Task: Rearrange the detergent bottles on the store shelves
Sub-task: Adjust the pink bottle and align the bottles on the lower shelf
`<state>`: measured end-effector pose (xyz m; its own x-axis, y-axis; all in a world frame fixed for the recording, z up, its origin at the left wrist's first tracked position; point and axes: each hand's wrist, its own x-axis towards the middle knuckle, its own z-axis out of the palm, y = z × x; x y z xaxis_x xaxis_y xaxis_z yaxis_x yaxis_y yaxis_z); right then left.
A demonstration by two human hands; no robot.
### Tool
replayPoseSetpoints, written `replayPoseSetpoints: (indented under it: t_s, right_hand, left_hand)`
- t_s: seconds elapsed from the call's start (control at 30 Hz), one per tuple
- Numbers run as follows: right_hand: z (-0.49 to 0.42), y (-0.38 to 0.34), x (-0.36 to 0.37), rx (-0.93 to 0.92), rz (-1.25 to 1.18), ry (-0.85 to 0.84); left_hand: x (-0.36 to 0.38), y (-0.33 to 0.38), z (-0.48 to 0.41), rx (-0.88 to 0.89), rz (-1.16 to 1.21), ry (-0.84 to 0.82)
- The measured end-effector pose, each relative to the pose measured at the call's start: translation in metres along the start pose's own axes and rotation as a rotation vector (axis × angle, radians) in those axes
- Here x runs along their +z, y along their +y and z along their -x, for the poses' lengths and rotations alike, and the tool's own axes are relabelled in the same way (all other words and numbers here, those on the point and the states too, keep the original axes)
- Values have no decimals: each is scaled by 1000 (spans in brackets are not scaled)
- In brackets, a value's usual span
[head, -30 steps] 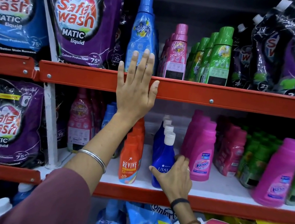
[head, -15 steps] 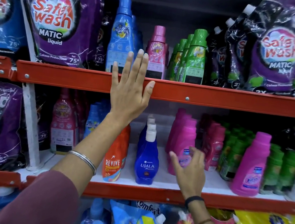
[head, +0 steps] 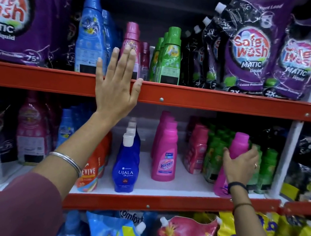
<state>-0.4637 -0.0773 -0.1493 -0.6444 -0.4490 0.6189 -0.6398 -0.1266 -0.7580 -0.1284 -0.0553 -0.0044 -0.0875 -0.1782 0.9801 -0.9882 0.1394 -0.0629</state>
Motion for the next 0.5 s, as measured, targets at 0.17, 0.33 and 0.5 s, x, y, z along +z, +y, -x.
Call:
replayPoseSetpoints:
  t_s: [0.17,0.33,0.5]
  right_hand:
    - [1,13,0,59,55,-68]
    - [0,13,-9,69,64,-43]
    - [13,-9,-15,-40,32,3]
  left_hand:
    - [0,1,0,-5,11,11]
    - [1,1,0,2,16,28]
    - [3,-1,0,5,-10,43]
